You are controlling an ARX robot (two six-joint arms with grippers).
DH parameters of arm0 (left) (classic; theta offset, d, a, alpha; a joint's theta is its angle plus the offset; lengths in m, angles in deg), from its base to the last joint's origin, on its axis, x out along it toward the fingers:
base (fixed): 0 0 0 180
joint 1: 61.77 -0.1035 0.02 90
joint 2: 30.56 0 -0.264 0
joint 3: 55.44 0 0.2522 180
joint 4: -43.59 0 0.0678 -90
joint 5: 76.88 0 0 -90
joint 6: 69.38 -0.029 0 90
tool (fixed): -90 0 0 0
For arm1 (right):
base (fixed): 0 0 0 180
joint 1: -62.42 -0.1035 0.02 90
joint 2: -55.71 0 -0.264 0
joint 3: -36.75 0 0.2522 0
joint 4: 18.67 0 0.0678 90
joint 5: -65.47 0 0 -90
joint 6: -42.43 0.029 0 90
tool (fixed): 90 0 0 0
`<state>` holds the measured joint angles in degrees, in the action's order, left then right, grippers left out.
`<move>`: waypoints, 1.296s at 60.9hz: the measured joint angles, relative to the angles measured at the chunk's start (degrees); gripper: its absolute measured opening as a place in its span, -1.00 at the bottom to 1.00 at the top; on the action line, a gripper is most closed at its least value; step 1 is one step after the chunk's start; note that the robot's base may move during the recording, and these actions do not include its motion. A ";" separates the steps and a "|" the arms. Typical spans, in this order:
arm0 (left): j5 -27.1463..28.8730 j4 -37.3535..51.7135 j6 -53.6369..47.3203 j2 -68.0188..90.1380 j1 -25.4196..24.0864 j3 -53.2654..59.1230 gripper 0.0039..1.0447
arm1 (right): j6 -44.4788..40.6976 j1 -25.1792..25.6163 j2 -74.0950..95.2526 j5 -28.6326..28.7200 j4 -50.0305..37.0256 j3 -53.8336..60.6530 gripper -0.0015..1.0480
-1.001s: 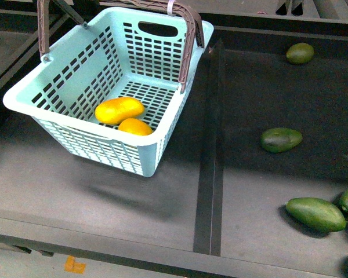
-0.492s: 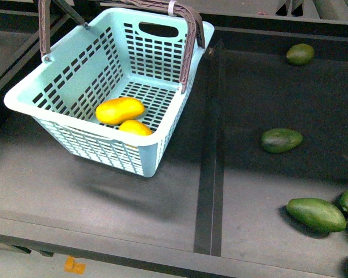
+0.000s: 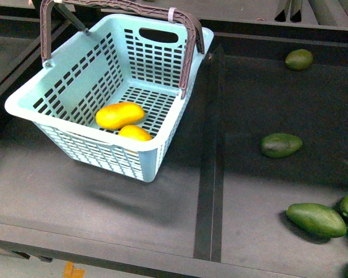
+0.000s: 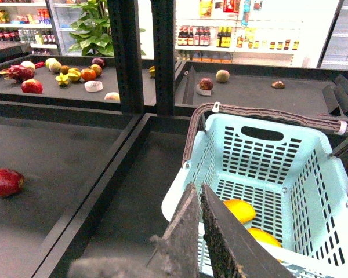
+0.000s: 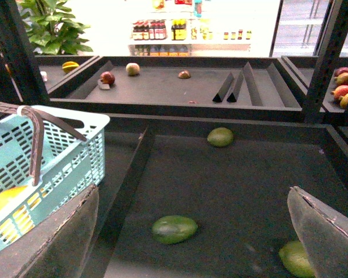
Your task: Pick lemon and mango into basket
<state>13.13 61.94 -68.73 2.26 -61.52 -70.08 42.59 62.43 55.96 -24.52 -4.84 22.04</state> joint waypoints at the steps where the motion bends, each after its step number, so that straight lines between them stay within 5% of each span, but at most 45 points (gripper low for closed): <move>1: 0.00 -0.68 0.00 -0.72 0.00 0.00 -0.94 | 0.00 0.00 0.00 0.00 0.00 0.00 0.83; 51: 0.00 -21.99 0.00 -22.73 0.00 0.00 -0.94 | 0.00 0.00 0.00 0.00 0.00 0.00 0.83; 56: 0.00 -31.58 -0.02 -31.43 0.00 0.00 -0.94 | 0.00 0.00 0.00 -0.02 0.00 0.00 0.83; 79: 0.00 -32.02 -0.02 -32.46 0.00 0.00 -0.94 | 0.00 0.00 0.00 0.00 0.00 0.00 0.83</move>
<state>13.13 29.92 -68.76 -30.20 -61.52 -70.08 42.59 62.43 55.96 -24.52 -4.84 22.04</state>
